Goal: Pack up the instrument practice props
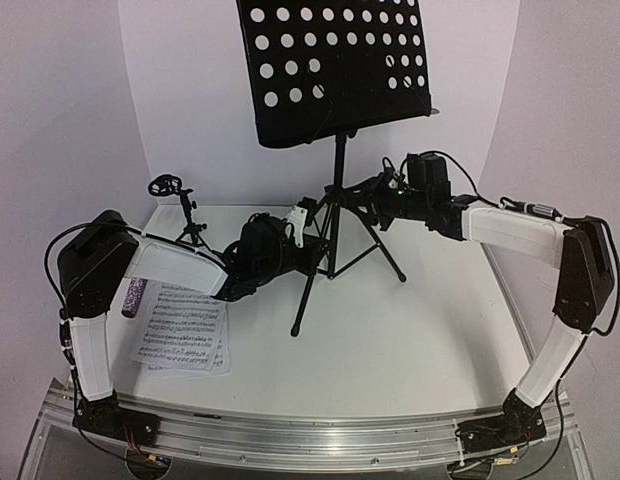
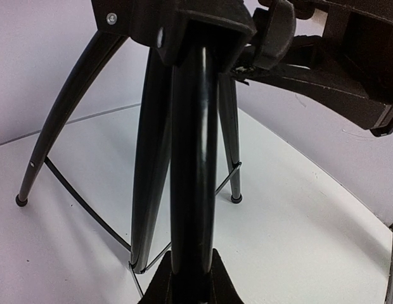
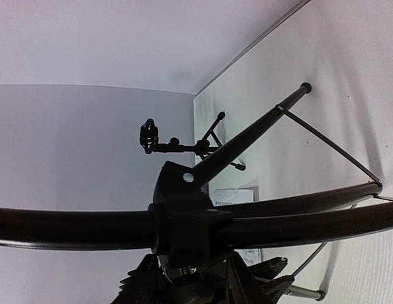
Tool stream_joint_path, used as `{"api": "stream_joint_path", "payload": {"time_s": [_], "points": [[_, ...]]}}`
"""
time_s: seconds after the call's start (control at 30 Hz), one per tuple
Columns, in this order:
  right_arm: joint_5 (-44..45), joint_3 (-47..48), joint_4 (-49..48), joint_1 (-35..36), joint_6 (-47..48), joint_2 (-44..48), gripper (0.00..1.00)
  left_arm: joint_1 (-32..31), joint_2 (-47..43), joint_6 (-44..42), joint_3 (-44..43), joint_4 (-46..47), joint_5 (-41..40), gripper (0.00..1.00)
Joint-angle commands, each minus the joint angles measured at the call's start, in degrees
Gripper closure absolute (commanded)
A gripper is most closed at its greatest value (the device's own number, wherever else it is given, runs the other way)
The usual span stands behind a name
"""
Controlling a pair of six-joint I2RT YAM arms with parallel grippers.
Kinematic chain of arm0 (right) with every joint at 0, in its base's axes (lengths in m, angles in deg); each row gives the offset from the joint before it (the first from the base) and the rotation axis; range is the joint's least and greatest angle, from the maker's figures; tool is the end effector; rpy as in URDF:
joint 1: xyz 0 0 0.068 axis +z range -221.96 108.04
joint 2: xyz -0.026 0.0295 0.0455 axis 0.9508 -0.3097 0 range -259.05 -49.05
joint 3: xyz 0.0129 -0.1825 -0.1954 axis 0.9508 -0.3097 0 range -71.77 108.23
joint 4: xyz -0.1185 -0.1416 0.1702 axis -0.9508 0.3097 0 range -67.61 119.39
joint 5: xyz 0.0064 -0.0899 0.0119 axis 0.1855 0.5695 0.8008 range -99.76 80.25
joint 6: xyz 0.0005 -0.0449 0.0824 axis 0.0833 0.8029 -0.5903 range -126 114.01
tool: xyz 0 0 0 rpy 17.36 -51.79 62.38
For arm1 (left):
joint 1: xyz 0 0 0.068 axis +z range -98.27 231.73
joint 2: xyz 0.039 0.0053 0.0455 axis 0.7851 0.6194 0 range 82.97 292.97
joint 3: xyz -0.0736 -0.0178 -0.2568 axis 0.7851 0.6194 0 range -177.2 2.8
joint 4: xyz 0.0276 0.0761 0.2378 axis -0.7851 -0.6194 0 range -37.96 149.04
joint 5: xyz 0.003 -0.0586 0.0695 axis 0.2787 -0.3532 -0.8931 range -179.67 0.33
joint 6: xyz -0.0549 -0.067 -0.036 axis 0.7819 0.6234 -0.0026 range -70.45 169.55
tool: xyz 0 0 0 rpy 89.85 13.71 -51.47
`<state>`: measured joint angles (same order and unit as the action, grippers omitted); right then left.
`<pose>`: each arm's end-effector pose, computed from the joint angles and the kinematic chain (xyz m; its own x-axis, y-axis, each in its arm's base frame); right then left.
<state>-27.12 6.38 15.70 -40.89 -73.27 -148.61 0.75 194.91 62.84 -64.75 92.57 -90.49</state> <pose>0.3744 0.2550 0.2996 -0.7665 0.5659 -0.3036 -0.0850 0.3792 0.9214 0.3041 -0.3735 0.2029 -0.2918 -0.0048 -0.9565 0.7202 0.6569 -0.2231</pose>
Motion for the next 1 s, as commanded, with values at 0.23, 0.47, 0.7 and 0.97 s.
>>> {"api": "stream_joint_path", "payload": {"time_s": [0.23,0.47,0.7,0.97], "points": [[-0.85,0.67,0.36,0.3,-0.56,1.38,1.0,-1.4,1.63,-0.47,-1.66,4.25,-0.4,1.0],[7.05,3.64,13.91,3.6,33.16,3.06,1.0,-0.9,1.3,-1.56,-1.75,4.11,0.42,1.0],[15.44,0.98,13.84,5.61,65.42,3.7,1.0,-0.74,0.68,-2.26,-1.66,3.43,0.61,1.0],[16.36,-0.23,10.7,6.27,88.13,3.9,1.0,0.81,0.39,1.25,-1.83,2.3,8.71,1.0]]}}
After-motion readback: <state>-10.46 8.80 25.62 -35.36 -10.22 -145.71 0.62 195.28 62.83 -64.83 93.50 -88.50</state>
